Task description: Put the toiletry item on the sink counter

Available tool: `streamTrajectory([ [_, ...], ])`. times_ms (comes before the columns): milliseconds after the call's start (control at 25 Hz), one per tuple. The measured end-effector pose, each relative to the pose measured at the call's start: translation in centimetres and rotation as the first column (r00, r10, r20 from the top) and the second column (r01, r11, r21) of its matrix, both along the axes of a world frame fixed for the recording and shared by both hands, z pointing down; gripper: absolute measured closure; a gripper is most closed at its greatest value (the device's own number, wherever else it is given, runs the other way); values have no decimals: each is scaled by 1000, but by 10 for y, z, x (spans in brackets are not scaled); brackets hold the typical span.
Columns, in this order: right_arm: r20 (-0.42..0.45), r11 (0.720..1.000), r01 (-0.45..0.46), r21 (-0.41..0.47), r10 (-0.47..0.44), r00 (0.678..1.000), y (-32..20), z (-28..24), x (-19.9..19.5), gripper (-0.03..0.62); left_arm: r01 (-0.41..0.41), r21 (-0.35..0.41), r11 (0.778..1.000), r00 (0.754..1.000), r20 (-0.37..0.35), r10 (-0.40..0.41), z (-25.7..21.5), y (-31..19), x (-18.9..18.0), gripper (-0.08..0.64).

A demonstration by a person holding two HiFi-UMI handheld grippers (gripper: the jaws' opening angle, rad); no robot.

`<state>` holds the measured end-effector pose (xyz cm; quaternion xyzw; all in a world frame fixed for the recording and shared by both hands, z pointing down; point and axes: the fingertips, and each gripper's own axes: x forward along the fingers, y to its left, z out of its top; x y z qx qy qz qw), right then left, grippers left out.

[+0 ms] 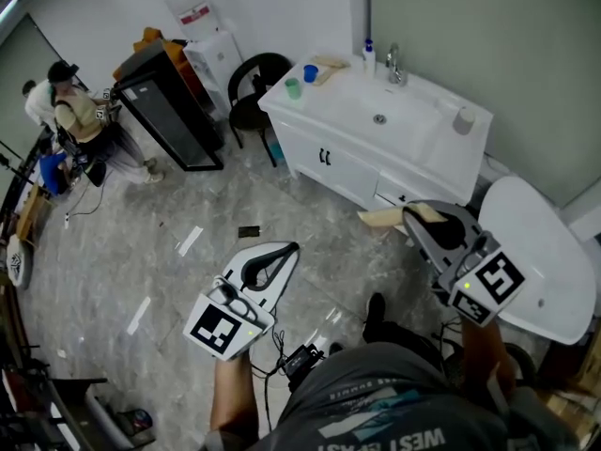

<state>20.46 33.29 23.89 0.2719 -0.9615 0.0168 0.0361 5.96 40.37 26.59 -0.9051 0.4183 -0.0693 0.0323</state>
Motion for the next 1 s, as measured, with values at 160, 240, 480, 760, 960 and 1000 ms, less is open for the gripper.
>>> streamTrajectory([
  [160, 9, 1000, 29, -2, -29, 1000, -44, 1, 7, 543, 27, -1, 1000, 1000, 8, -27, 0, -43, 10, 557],
  [240, 10, 999, 43, -6, -43, 999, -65, 2, 11, 543, 39, -2, 999, 999, 9, -39, 0, -63, 16, 557],
  [480, 27, 997, 77, -10, -77, 997, -120, 1, 25, 543, 66, -7, 998, 998, 18, -66, -1, -114, 36, 557],
  [760, 51, 995, 98, 2, -98, 994, -160, -2, 47, 543, 76, -9, 997, 995, 57, -76, -5, -149, 61, 557],
  [960, 79, 995, 100, -2, -99, 992, -180, -1, 56, 543, 70, -25, 997, 994, 92, -67, -4, -162, 72, 557],
  [1000, 82, 995, 102, -4, -102, 991, -182, 1, 55, 543, 72, -25, 997, 993, 95, -70, -5, -164, 72, 557],
])
